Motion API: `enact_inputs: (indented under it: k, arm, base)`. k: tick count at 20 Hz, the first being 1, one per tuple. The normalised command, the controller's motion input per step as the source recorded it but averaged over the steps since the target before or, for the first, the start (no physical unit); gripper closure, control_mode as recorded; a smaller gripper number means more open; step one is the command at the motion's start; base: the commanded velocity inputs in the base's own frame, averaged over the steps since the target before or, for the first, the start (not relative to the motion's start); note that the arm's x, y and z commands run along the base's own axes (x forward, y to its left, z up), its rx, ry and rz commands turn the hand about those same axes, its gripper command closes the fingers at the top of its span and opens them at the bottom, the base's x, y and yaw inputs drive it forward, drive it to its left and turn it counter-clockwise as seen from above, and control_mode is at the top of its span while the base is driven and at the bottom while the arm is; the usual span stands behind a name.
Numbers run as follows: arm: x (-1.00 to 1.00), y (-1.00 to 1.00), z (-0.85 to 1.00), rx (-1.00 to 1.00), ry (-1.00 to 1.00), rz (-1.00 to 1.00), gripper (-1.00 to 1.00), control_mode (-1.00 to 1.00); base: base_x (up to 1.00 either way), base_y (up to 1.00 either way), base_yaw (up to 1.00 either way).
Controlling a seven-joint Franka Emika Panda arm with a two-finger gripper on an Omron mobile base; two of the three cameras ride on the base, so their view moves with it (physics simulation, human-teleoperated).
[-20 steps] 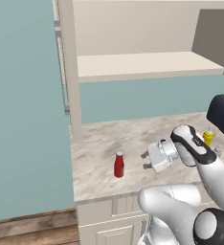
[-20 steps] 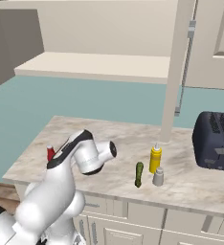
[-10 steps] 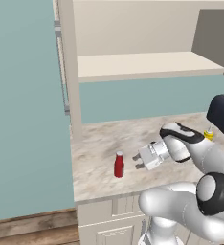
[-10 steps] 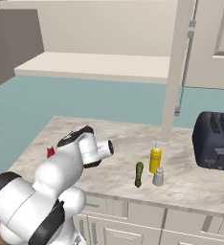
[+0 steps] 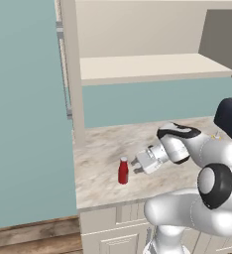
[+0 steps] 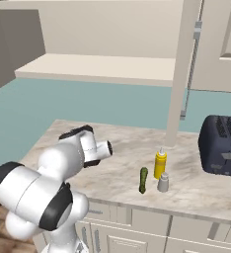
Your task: There are various items on the counter. Only move the condiments/shakers into the cabinet.
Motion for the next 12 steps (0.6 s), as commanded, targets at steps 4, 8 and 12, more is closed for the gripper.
enact_inputs:
  k: [4, 8, 12]
  arm:
    - [0.00, 0.17, 0.00, 0.00, 0.00, 0.00, -1.00, -1.00]
    - [0.00, 0.14, 0.00, 0.00, 0.00, 0.00, -1.00, -1.00]
    - [0.00, 0.12, 0.00, 0.00, 0.00, 0.00, -1.00, -1.00]
  base:
    - [0.00, 0.00, 0.00]
    - [0.00, 0.00, 0.00]
    - [0.00, 0.00, 0.00]
